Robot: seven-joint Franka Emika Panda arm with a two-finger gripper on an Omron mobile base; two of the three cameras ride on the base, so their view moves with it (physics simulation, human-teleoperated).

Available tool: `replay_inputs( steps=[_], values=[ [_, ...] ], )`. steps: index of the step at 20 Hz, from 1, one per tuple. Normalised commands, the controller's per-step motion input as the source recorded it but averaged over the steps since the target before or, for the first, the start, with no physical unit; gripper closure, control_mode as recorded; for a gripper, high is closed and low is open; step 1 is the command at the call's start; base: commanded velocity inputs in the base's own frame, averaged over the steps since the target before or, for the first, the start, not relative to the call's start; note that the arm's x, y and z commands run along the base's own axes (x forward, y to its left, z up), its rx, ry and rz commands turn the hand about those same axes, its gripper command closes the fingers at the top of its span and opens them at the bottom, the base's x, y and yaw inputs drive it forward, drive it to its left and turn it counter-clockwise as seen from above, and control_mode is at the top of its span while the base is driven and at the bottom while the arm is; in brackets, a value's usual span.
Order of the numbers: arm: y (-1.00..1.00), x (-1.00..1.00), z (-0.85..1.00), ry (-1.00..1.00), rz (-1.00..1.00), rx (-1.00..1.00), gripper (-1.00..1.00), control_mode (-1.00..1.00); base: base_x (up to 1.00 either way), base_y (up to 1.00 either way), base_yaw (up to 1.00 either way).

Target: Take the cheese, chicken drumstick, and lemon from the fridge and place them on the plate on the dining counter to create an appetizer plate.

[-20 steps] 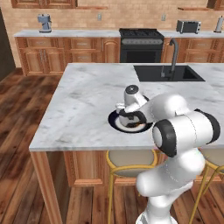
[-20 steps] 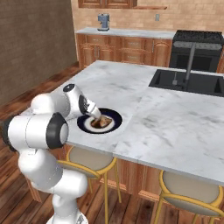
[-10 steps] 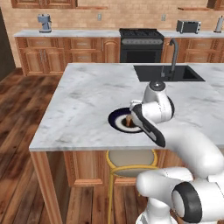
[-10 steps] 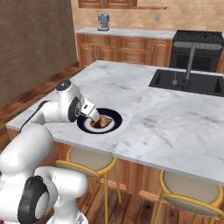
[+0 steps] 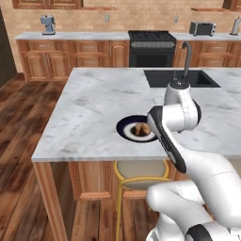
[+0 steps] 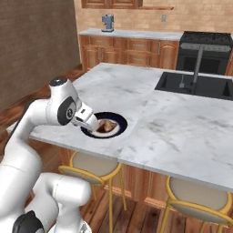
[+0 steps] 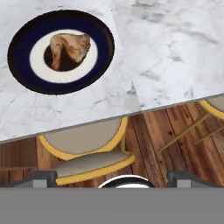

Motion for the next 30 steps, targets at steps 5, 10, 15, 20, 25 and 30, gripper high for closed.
replay_inputs(
  steps=[5, 10, 15, 20, 25, 30],
  values=[
    [0.0, 0.0, 0.0, 0.0, 0.0, 0.0, -1.0, 1.0, -0.98, -0.08, -0.09],
    [0.0, 0.0, 0.0, 0.0, 0.0, 0.0, -1.0, 1.0, -0.97, -0.76, -0.4],
    [0.0, 0.0, 0.0, 0.0, 0.0, 0.0, -1.0, 1.0, -0.61, -1.0, -0.27],
    [0.0, 0.0, 0.0, 0.0, 0.0, 0.0, -1.0, 1.0, -0.12, -1.0, -0.37],
    [0.0, 0.0, 0.0, 0.0, 0.0, 0.0, -1.0, 1.0, 0.0, -1.0, -0.37],
    [0.0, 0.0, 0.0, 0.0, 0.0, 0.0, -1.0, 1.0, 0.02, -1.0, -0.23]
  ],
)
